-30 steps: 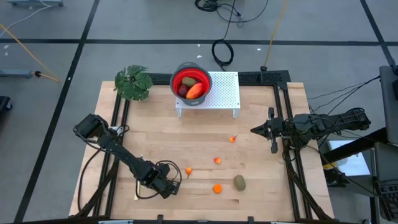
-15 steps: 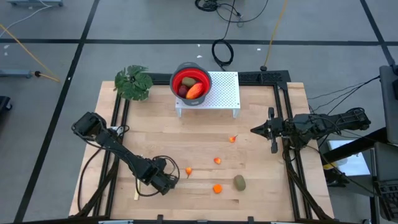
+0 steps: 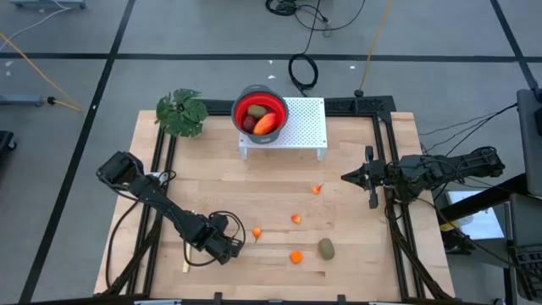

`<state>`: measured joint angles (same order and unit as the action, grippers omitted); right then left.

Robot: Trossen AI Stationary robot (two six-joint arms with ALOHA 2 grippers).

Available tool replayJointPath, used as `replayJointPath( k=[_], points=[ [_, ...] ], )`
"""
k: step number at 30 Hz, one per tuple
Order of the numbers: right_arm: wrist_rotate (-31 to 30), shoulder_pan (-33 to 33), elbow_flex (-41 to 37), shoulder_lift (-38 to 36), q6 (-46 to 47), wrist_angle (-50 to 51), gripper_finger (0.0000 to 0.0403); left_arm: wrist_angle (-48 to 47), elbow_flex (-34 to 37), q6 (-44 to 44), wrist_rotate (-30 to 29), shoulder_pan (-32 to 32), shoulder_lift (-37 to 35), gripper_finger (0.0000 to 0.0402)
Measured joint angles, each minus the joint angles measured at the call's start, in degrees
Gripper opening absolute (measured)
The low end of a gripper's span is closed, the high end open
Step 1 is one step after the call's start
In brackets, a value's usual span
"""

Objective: Pick & Place Fruit
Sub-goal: Put the pear into the red strainer bowl on the shelf

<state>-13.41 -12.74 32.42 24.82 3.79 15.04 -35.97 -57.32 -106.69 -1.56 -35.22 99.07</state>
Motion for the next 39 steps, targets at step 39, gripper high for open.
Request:
replayJointPath(
  k=[39],
  points=[
    [0.0, 0.01, 0.02, 0.01, -0.16, 0.02, 0.0004, 49.13, -0.17, 101.2, -29.55, -0.04, -26.89, 0.0093]
  ],
)
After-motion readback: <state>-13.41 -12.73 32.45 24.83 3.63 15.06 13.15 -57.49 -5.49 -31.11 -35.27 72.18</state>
